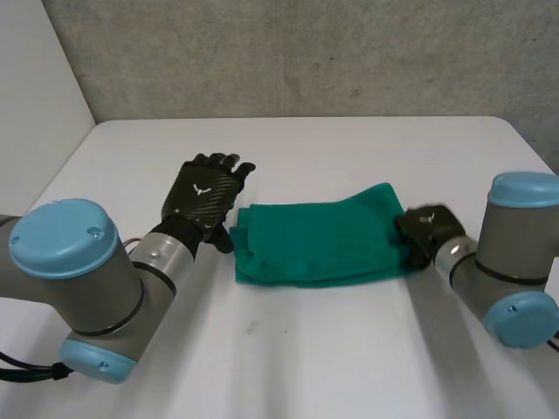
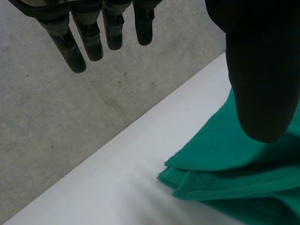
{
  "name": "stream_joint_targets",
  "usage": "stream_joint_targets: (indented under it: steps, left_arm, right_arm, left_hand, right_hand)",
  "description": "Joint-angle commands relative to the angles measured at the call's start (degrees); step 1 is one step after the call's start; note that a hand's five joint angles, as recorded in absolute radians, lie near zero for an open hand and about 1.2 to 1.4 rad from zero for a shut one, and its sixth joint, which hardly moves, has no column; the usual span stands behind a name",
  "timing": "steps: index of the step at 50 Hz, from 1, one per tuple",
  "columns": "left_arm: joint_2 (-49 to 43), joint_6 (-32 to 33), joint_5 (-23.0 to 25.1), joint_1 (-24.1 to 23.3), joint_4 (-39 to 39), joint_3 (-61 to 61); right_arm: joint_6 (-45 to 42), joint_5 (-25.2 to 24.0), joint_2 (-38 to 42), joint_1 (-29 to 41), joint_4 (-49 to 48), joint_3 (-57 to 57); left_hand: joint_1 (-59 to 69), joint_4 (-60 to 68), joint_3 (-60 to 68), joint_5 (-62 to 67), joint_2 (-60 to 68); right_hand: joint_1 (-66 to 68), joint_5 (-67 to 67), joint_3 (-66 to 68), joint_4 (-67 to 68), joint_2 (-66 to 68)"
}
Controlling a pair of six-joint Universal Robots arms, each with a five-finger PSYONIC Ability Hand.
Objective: Fold the towel.
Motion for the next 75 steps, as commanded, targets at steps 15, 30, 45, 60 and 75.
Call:
stream_joint_targets:
  steps: [15,30,45,60,75]
  left_arm:
    - [3.9,-2.7,-4.8,1.7,-0.3,0.4]
    - [-7.5,-16.1,-3.9,-3.8,-12.3,17.6]
    - [-19.9,-11.1,-10.6,-3.3,-22.1,20.3]
    - [-6.3,-6.0,-10.4,-3.1,-22.6,18.7]
    - [10.8,-15.1,-6.6,7.6,-34.4,25.9]
  right_arm:
    - [-5.3,-7.3,6.9,25.7,4.8,-19.9]
    - [17.8,-2.5,-0.7,13.4,6.1,-16.3]
    - [14.8,-6.8,16.2,12.9,19.7,-29.6]
    - [12.4,0.3,2.1,12.0,15.4,-25.2]
    - [13.8,14.9,-20.7,0.8,11.3,-12.4]
  left_hand:
    - [-1.1,-1.7,-2.2,-2.7,-1.6]
    - [1.3,0.7,0.2,-0.3,0.8]
    - [0.6,0.1,-0.5,-0.9,0.1]
    - [-1.0,-1.6,-2.2,-2.6,-1.6]
    - [-1.1,-1.7,-2.2,-2.7,-1.6]
  right_hand:
    - [-33.4,-44.4,-46.8,-47.4,-46.2]
    - [-44.1,-55.1,-57.6,-58.1,-56.9]
    - [-44.1,-55.1,-57.6,-58.1,-56.9]
    - [-44.1,-55.1,-57.6,-58.1,-56.9]
    - [-44.1,-55.1,-57.6,-58.1,-56.9]
